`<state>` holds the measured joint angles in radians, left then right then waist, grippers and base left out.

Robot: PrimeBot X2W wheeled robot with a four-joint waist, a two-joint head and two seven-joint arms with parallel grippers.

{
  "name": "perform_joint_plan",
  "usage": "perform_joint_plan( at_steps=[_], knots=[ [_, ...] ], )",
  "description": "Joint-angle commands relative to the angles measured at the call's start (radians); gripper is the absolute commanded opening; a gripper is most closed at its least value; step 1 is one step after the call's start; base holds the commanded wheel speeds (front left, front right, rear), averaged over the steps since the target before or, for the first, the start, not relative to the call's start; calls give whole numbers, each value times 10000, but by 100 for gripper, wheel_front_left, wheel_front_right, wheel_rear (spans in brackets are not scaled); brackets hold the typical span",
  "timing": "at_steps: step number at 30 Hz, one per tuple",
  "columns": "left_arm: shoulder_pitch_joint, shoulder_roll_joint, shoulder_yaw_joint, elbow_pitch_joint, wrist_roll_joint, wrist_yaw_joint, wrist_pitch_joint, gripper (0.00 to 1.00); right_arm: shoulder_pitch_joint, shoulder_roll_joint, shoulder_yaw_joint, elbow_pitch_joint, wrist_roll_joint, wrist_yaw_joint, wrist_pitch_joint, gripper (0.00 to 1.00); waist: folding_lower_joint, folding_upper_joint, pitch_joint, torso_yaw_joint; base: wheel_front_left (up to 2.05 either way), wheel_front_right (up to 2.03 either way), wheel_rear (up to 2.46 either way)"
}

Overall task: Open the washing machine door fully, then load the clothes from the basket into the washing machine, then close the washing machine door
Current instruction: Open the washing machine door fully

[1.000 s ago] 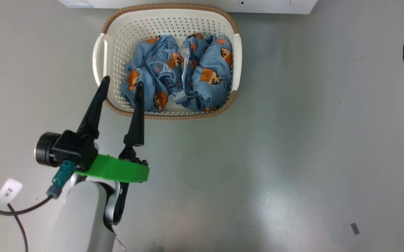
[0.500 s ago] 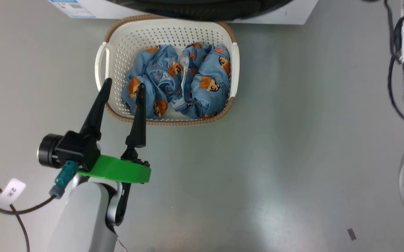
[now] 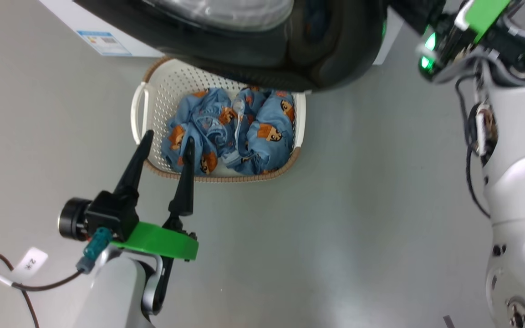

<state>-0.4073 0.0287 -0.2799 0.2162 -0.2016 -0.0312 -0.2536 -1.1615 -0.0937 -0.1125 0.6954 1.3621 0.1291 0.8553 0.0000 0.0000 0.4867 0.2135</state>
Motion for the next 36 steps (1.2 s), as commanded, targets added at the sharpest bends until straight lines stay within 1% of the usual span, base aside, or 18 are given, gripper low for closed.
perform_joint_plan(
  at_steps=[1,5,7,16,29,36],
  knots=[
    [279,216,291,-128,165,-69,-82,100,477,404,315,-558,132,16,167,0,0,0,-355,-10,0,0,0],
    [445,216,273,-65,188,-88,-82,100,1005,424,543,-851,300,16,182,0,0,0,-632,-6,0,0,0],
    [548,216,220,-27,183,-88,-82,100,1323,428,812,-1005,542,16,145,0,0,0,-815,10,0,0,0],
    [1089,216,75,150,254,-175,-82,100,2332,432,2584,-1149,1829,16,-551,0,0,0,-1676,73,0,0,0],
    [1651,216,-22,339,170,-115,-82,100,3094,434,4809,-882,3268,16,-1629,0,0,0,-2765,305,0,0,0],
    [1824,216,-58,439,274,-156,-82,100,3407,434,5932,-958,4042,16,-2315,0,0,0,-3097,384,0,0,0]
  ],
)
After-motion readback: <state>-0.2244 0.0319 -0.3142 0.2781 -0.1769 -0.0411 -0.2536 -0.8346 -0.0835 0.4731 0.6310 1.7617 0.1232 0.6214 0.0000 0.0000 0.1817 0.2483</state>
